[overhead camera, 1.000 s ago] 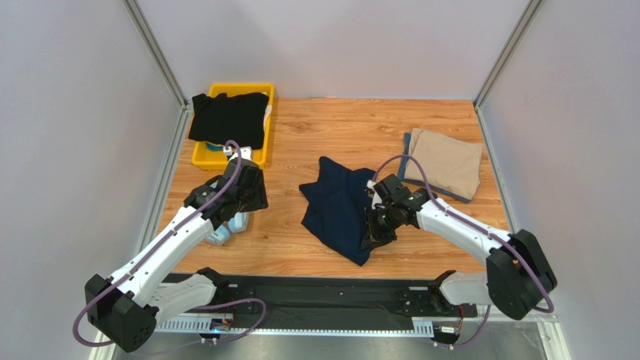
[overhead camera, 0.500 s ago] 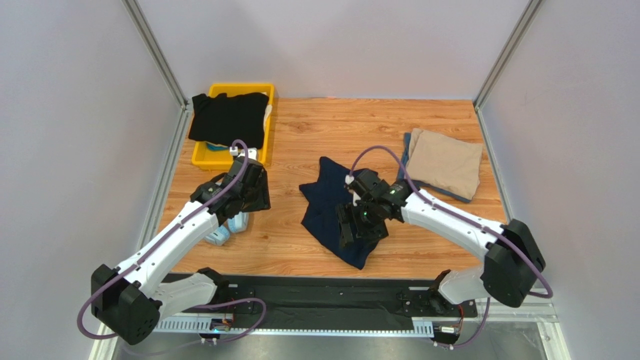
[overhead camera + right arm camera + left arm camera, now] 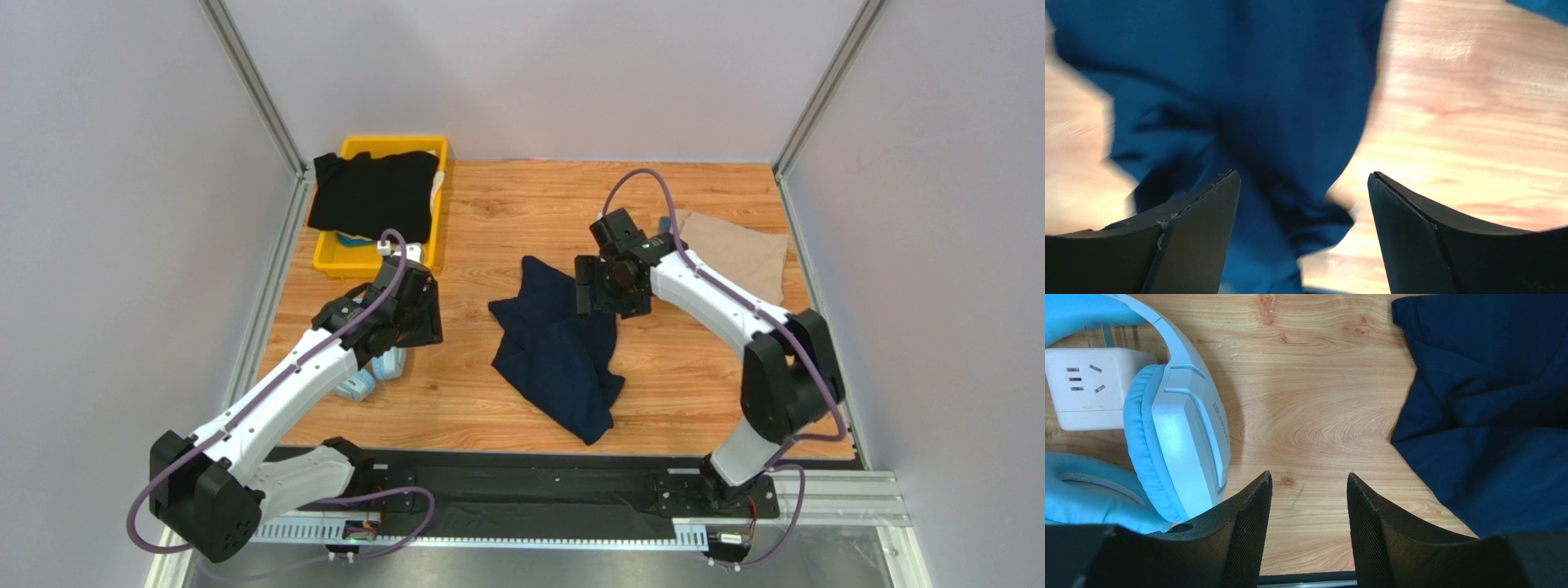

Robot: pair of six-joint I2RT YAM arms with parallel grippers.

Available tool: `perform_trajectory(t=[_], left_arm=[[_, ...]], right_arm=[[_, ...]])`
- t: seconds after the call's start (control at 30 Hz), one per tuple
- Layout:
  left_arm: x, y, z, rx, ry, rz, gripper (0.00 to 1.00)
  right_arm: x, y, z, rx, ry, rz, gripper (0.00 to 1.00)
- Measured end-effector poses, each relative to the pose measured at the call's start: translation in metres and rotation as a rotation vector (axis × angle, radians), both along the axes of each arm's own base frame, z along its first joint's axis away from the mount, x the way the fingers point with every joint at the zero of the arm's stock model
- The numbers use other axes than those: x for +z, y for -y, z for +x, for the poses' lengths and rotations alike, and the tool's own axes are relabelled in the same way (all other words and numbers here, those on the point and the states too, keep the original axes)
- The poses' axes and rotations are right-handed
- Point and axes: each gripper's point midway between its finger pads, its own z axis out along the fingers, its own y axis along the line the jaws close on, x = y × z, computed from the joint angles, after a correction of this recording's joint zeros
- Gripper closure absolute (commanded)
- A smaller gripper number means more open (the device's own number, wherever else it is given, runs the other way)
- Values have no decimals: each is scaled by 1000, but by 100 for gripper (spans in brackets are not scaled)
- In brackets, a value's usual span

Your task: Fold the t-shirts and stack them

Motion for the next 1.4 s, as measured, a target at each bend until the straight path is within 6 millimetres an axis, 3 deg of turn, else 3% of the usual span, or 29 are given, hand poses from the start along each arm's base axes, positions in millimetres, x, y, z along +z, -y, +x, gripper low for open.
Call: perform_trajectory(t=[0.1,0.17,0.5,0.8,0.9,1.1,1.13,1.27,1.33,1.4], left_arm=[[-4,-2,-4,0,-5,2,45],[-8,-4,-7,3,-12,3,45],[-23,-9,-16,9,-43,17,45],[-23,-9,-16,6,-42,19,45],[-23,-9,-16,6,-42,20,45],[-23,-9,-16,6,-42,20,45],[-23,-9,-16,6,-42,20,46],[-23,-9,-16,6,-43,20,46],[-23,-9,-16,6,-43,20,45],[-23,-9,-16,6,-43,20,46]], right_arm=[[-27,7,8,-11,-35,-64,18],[-34,7,12,-13,-37,-82,18],[-31,-8,67,-11,54,-100,18],[-59,-5,87,-30,13,-156,19],[-63,-1,90,-38,-1,-172,30],[-68,2,97,-42,-4,-183,68],[-68,2,97,-41,-3,-184,78],[-68,2,99,-32,5,-184,89],[-68,2,99,-29,8,-184,100],[-67,1,100,-24,10,-183,100]])
